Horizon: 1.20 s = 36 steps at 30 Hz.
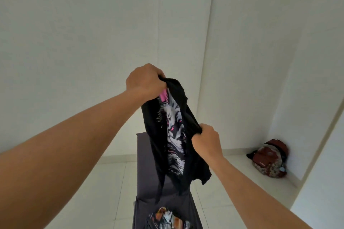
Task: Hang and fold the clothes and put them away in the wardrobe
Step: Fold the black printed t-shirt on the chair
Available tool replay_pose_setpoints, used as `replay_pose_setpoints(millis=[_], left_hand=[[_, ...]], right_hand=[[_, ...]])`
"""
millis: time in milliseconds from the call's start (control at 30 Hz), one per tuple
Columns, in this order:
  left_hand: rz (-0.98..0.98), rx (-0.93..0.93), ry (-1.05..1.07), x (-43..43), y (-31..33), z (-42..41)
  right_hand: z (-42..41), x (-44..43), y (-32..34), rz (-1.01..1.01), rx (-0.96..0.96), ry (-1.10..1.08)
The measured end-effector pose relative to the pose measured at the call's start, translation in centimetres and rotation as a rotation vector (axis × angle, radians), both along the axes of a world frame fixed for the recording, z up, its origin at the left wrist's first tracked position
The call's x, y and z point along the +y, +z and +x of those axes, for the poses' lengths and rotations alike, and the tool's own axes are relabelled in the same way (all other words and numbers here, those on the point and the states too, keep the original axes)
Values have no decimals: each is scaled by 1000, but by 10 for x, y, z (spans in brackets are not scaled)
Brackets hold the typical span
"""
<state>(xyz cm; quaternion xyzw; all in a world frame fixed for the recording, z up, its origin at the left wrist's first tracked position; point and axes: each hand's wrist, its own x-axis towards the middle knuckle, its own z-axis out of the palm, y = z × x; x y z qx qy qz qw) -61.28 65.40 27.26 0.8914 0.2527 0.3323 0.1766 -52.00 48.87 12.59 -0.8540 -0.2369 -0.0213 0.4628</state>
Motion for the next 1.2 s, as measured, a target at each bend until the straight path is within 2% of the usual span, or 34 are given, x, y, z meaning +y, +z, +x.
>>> replay_pose_setpoints(millis=[67,133,267,433,567,733,833,933,1033,1100,1200], left_hand=[[82,40,71,13,-2,-7],[81,96,89,23,-6,-15],[-233,68,-181,37,-19,-31],[-419,25,-306,46,-40,-45],[-381,92,-287,52,-51,-57],[-307,246,-189,63,-70,-72],[-306,289,-147,68,-89,-77],[-347,325,-121,69,-111,-77],[-379,395,-110,65,-131,-73],[-407,410,-96,60,-142,-74],[-472,375,-44,52,-157,-76]], right_hand=[[6,-5,10,9,-15,-20],[10,-10,17,-17,-46,-23],[22,-20,21,-99,-167,-64],[31,-32,24,-11,-131,-71],[29,-49,11,-163,-200,57],[41,-70,-12,-352,-86,257],[61,-80,-36,-465,-73,241],[78,-80,-58,-406,-38,150],[88,-78,-75,-249,4,44],[92,-76,-82,-159,-33,-23],[99,-78,-83,-181,-78,-53]])
